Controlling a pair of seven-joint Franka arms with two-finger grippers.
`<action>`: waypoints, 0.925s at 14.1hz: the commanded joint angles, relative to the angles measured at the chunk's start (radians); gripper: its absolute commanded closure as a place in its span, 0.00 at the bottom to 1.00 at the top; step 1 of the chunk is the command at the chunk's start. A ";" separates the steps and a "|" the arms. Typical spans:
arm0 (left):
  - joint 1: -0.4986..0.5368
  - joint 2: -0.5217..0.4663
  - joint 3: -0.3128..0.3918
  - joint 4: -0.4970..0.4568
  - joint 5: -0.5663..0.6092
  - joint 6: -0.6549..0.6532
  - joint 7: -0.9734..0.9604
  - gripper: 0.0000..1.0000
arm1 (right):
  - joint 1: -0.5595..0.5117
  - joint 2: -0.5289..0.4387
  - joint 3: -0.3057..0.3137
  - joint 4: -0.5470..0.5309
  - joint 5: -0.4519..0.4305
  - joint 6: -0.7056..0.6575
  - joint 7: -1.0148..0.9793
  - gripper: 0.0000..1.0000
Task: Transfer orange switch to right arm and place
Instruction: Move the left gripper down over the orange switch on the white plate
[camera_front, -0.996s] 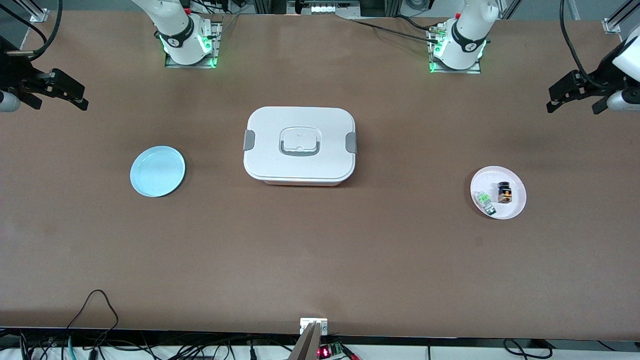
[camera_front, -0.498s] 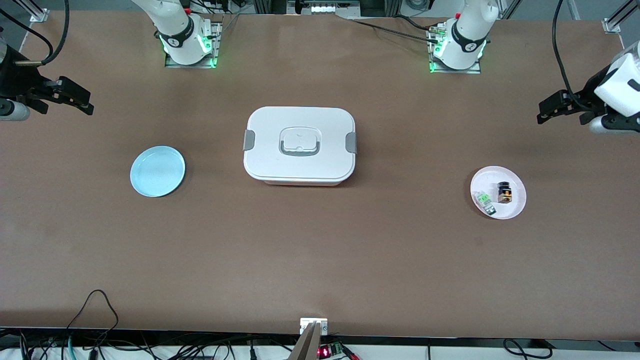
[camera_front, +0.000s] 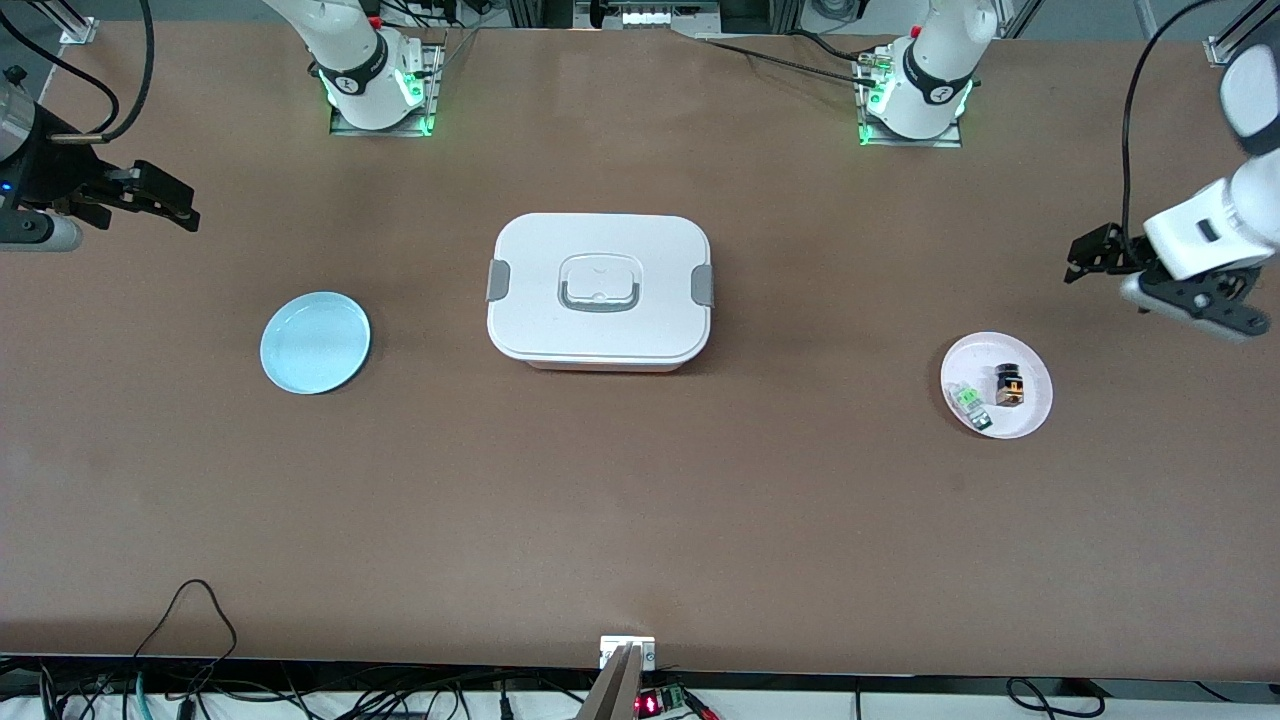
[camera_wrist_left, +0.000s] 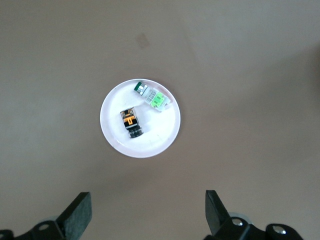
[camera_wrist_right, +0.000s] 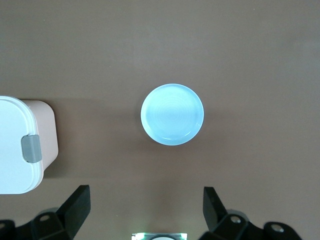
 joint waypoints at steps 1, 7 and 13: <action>0.013 0.056 -0.001 -0.059 0.001 0.111 0.284 0.00 | -0.008 -0.032 -0.022 -0.011 0.014 -0.008 0.007 0.00; 0.035 0.221 -0.002 -0.127 -0.001 0.335 0.942 0.00 | -0.010 -0.030 -0.022 0.001 0.027 0.000 -0.004 0.00; 0.068 0.362 -0.002 -0.125 -0.005 0.442 1.205 0.00 | -0.010 -0.027 -0.022 0.001 0.034 0.007 -0.002 0.00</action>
